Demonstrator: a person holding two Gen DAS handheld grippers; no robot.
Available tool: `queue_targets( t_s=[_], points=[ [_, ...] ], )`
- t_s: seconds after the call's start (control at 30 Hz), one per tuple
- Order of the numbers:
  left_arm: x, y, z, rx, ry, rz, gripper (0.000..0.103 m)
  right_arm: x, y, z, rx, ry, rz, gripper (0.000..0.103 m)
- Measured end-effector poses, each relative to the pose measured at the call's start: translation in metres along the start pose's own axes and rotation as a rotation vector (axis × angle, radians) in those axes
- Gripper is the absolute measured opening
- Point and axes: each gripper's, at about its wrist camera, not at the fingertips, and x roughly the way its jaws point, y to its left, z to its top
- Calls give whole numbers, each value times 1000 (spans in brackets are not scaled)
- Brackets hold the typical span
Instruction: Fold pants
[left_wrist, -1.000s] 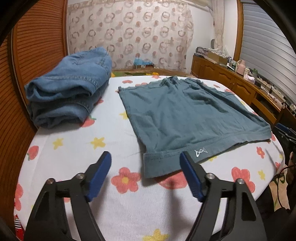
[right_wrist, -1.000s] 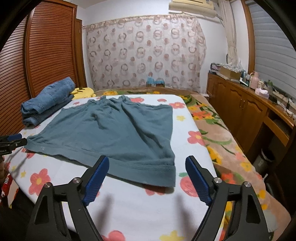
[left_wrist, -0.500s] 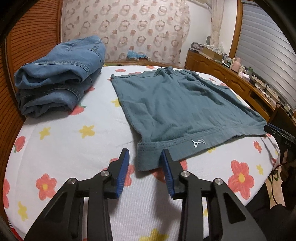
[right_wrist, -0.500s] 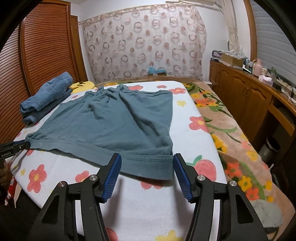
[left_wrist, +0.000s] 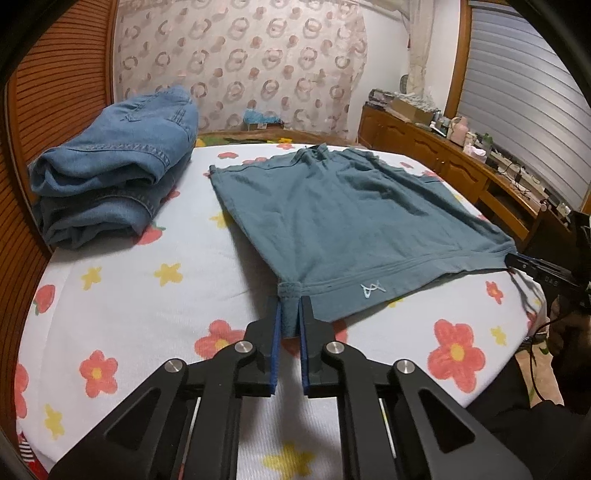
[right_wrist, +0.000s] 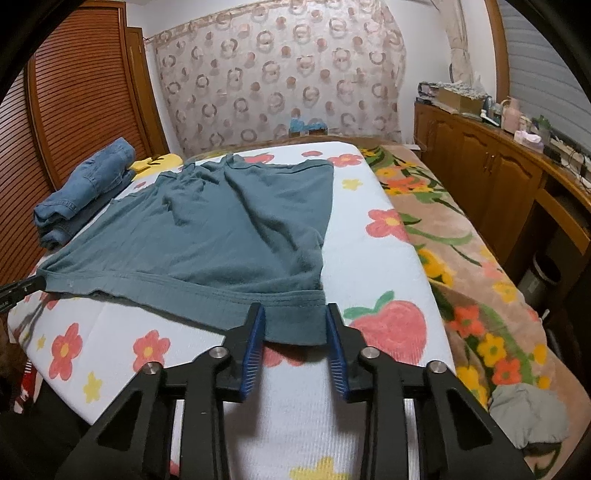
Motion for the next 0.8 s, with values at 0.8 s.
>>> queue_targets(
  t_s=[0.8],
  points=[
    [-42, -2, 11, -1, -56, -25, 9, -63, 4, -3, -60, -117, 89, 7]
  ],
)
